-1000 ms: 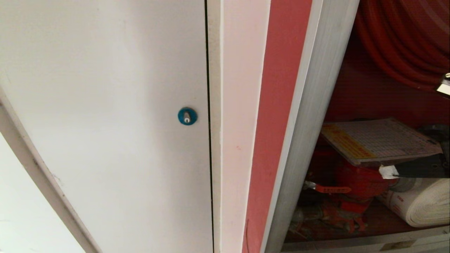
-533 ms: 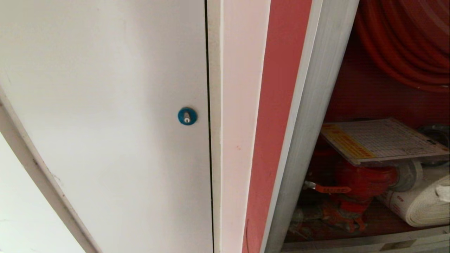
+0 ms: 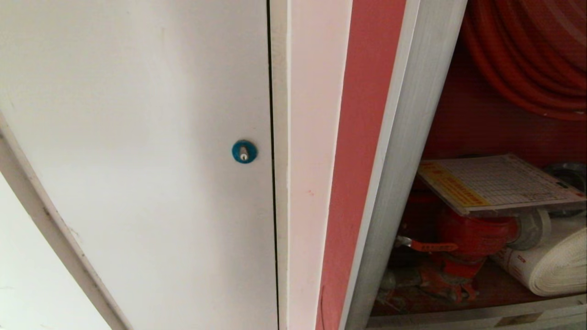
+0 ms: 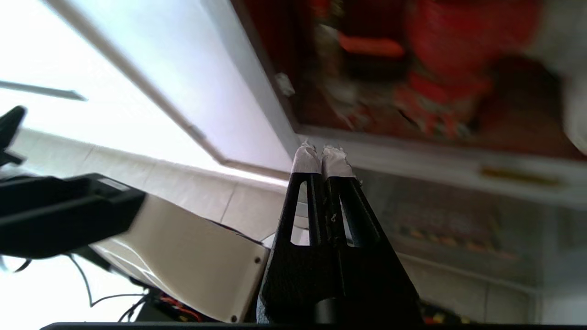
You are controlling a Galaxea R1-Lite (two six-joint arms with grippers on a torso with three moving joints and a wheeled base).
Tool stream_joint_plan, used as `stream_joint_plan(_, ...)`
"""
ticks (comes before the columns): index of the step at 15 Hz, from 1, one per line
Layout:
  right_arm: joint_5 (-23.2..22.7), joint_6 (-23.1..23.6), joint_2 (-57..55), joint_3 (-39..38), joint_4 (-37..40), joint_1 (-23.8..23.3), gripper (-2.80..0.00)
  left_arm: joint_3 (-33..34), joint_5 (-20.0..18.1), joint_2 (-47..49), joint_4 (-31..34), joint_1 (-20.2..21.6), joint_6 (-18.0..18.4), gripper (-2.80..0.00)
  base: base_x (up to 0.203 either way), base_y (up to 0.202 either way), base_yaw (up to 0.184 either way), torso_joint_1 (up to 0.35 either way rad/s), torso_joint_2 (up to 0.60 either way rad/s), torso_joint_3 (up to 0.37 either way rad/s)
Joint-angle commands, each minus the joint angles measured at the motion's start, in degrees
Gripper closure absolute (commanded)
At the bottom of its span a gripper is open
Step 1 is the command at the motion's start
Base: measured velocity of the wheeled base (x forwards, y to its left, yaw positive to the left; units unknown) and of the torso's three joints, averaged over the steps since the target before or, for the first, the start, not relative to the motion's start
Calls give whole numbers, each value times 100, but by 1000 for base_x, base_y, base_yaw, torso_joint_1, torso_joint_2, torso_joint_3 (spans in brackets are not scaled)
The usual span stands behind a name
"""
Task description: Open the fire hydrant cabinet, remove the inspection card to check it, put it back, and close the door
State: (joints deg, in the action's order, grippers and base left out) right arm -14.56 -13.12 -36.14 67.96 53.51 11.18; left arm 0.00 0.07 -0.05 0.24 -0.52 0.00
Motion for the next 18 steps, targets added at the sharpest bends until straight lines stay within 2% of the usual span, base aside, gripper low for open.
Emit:
stream_joint_plan(1,-11,0,551,-9,150,-274,0,0,10,5,2,0,0,0,0,0,0,0,0,0)
stream_joint_plan(4,-25,285,1235,-51,545,-858,0,0,1,5,2,0,0,0,0,0,0,0,0,0)
stream_joint_plan(7,-1,572,1985,-395,612,-1053,0,0,10,5,2,0,0,0,0,0,0,0,0,0)
stream_joint_plan(9,24,636,2350,-995,438,-1043,0,-3,7,5,2,0,0,0,0,0,0,0,0,0)
stream_joint_plan(11,47,674,2616,-2087,-371,-1044,0,0,1,5,2,0,0,0,0,0,0,0,0,0)
stream_joint_plan(15,278,883,3250,-4657,-3616,-1060,0,-4,1,5,2,0,0,0,0,0,0,0,0,0)
stream_joint_plan(16,405,976,3368,-5149,-4214,-1062,0,-7,1,5,2,0,0,0,0,0,0,0,0,0)
stream_joint_plan(18,609,1250,3547,-5880,-4770,-1065,0,-2,2,5,2,0,0,0,0,0,0,0,0,0)
